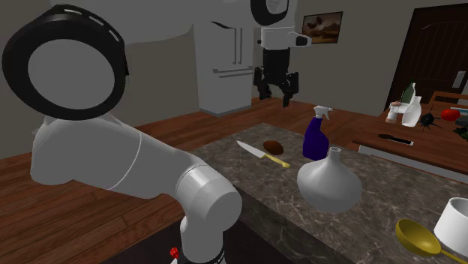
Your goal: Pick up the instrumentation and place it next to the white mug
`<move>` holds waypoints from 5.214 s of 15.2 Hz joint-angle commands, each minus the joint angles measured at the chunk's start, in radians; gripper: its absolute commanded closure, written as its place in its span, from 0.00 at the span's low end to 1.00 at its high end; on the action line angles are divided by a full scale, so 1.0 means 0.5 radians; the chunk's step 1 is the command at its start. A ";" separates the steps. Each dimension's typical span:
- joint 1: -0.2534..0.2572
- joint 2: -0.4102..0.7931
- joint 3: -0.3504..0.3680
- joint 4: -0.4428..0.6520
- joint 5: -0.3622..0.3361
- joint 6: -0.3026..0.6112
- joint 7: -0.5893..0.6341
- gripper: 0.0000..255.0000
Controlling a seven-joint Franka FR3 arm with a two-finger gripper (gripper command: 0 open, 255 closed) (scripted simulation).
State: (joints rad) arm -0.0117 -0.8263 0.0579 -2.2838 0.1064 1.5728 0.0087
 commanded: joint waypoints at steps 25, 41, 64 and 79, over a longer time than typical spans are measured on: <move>0.649 1.234 -0.119 -0.311 -0.646 1.276 -2.291 0.00; 0.632 1.324 -0.133 -0.382 -0.678 1.437 -2.273 1.00; 0.649 1.110 -0.128 -0.165 -0.613 1.012 -2.364 1.00; 0.658 1.005 -0.121 0.145 -0.577 0.603 -2.435 1.00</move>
State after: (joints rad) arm 0.3169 -0.3203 -0.0033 -2.2203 -0.1829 1.8870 -1.2074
